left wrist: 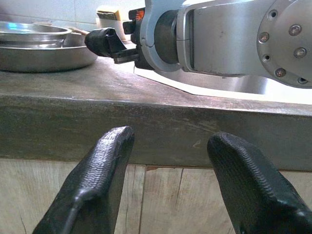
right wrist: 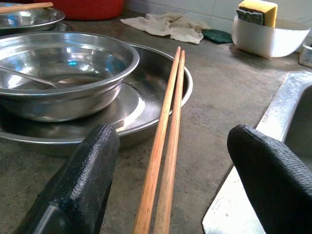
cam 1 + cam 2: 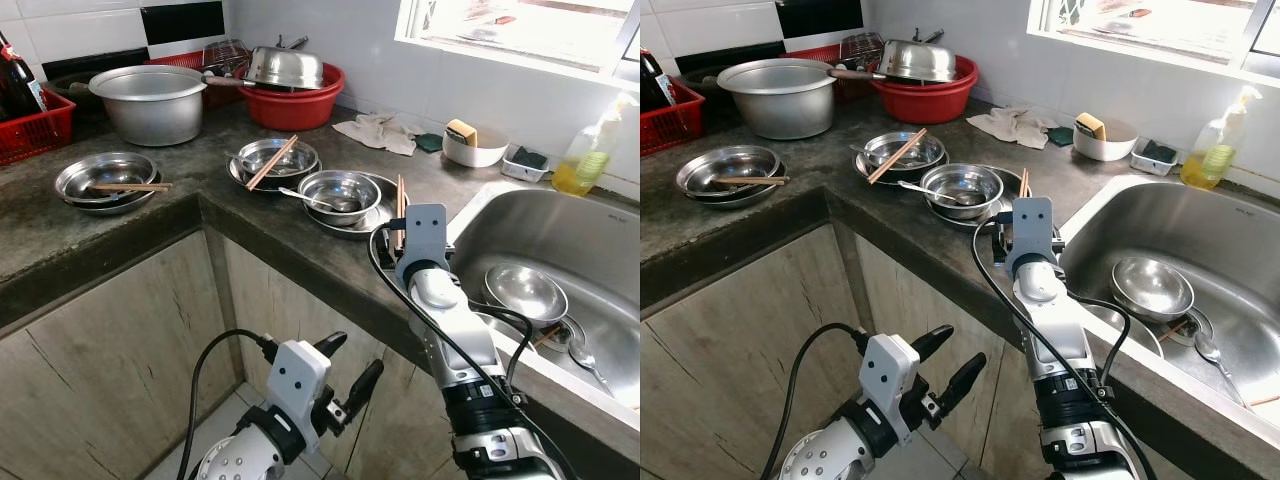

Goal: Kitchen organization

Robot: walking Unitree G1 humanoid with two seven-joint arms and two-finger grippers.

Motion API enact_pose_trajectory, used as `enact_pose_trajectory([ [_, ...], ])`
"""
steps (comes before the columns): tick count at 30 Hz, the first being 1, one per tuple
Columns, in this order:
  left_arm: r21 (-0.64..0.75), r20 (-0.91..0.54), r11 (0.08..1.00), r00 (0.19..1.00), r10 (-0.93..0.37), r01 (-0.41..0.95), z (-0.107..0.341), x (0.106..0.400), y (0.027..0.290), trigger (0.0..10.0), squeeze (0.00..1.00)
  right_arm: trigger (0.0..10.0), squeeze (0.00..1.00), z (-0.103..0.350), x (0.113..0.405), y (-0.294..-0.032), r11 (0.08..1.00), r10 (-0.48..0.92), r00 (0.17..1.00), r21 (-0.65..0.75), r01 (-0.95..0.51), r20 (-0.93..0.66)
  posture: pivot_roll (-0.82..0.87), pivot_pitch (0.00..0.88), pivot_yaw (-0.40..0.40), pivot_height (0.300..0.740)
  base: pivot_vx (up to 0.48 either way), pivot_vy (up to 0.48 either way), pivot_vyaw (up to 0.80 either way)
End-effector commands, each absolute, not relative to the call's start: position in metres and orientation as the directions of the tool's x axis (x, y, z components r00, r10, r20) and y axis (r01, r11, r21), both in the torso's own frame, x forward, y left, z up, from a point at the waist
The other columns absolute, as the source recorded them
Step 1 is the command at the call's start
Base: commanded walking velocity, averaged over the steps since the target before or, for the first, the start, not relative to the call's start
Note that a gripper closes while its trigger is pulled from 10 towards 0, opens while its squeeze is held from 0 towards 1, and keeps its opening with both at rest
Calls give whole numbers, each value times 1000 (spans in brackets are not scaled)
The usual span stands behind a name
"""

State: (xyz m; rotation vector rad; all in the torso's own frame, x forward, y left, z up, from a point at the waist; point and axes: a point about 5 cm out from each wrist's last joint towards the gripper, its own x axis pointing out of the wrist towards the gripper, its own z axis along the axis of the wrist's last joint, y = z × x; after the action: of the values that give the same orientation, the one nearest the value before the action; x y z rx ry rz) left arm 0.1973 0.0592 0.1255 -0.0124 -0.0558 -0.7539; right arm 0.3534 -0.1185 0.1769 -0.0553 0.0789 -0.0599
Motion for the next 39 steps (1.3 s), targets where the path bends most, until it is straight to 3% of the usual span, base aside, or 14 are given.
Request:
enact_pose_trajectory([
  [1, 22, 71, 734, 731, -678, 679, 128, 198, 60, 10000, 0, 10000, 0, 178, 355, -119, 996, -69, 994, -56, 64, -86, 42, 21, -82, 740, 0, 0, 0],
  [8, 27, 73, 736, 733, -677, 677, 129, 198, 60, 10000, 0, 8667, 0, 173, 355, -116, 996, -64, 992, -61, 57, -106, 45, 19, -82, 740, 0, 0, 0],
  [9, 28, 73, 736, 733, -677, 677, 128, 198, 60, 10000, 0, 7020, 0, 173, 355, -116, 996, -64, 992, -62, 58, -105, 45, 20, -80, 740, 0, 0, 0],
  [10, 28, 76, 737, 734, -675, 675, 129, 198, 60, 10000, 0, 3882, 0, 173, 355, -116, 997, -63, 993, -60, 57, -104, 45, 20, -80, 740, 0, 0, 0],
  [11, 29, 78, 737, 734, -675, 675, 129, 198, 61, 10000, 0, 2627, 0, 173, 355, -116, 996, -65, 993, -61, 59, -102, 44, 18, -81, 740, 0, 0, 0],
  [12, 29, 87, 737, 733, -675, 676, 130, 198, 61, 10000, 0, 0, 0, 173, 355, -116, 996, -66, 993, -59, 60, -99, 44, 19, -81, 740, 0, 0, 0],
  [39, 42, 85, 744, 739, -668, 667, 128, 199, 63, 10000, 0, 0, 0, 185, 353, -124, 991, -126, 992, -40, 125, -32, 45, 0, -75, 740, 0, 0, 0],
])
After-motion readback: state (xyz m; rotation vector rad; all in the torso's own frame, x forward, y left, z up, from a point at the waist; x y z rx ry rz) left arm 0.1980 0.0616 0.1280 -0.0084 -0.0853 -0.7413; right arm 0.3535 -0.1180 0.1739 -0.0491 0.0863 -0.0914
